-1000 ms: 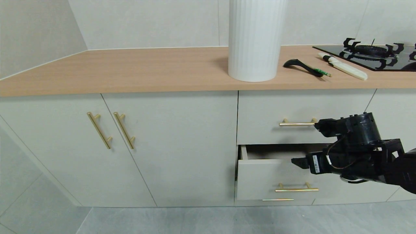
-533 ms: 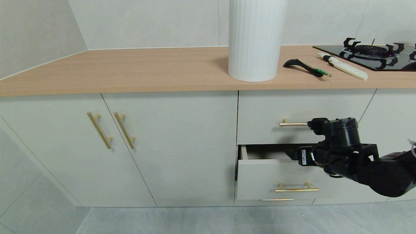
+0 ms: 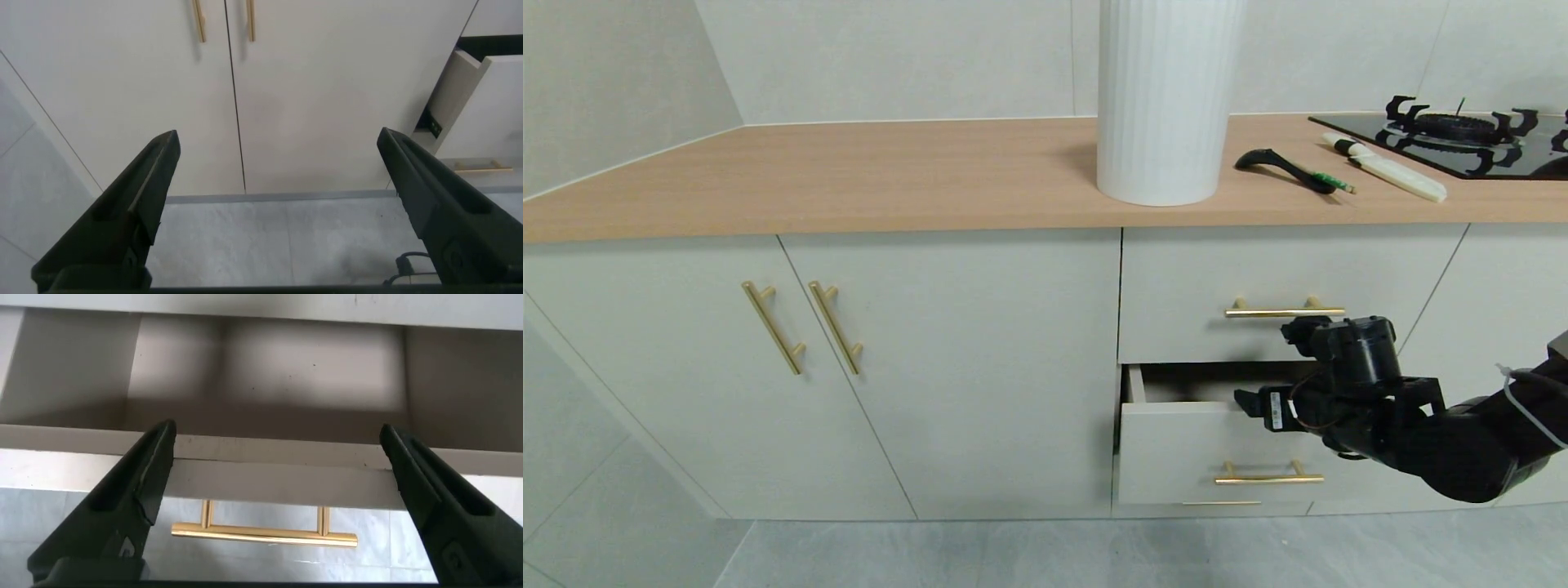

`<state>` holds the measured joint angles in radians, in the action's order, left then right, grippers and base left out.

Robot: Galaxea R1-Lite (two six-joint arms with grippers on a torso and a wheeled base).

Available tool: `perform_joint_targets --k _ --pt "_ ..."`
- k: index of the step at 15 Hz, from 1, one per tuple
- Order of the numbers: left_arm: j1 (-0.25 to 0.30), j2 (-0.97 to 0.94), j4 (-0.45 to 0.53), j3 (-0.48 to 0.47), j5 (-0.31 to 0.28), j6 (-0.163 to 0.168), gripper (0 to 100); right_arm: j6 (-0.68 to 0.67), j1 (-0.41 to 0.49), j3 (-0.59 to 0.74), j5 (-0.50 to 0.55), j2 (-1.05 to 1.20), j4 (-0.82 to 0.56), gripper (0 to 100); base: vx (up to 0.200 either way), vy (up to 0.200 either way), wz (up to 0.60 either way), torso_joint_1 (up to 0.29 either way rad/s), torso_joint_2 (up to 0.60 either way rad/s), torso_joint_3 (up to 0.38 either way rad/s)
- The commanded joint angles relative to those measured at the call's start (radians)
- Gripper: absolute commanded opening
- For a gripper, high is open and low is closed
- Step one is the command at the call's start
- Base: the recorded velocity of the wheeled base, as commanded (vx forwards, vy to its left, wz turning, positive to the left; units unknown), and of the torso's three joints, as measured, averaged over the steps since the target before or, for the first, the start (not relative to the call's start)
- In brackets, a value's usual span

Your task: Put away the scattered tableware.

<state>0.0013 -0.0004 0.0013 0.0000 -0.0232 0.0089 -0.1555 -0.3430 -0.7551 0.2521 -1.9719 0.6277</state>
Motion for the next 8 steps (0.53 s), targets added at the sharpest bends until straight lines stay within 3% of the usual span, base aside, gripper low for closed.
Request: perform_joint_targets --k 1,8 --pt "0.000 0.000 0.000 0.000 0.000 0.000 100 0.004 -0.001 0.008 -0.002 0.005 -0.014 100 0.000 0.000 0.00 0.000 0.00 0.000" --pt "0.000 0.000 0.000 0.000 0.000 0.000 100 0.005 -0.002 0.003 -0.025 0.090 -0.187 100 0.000 0.000 0.00 0.000 0.00 0.000"
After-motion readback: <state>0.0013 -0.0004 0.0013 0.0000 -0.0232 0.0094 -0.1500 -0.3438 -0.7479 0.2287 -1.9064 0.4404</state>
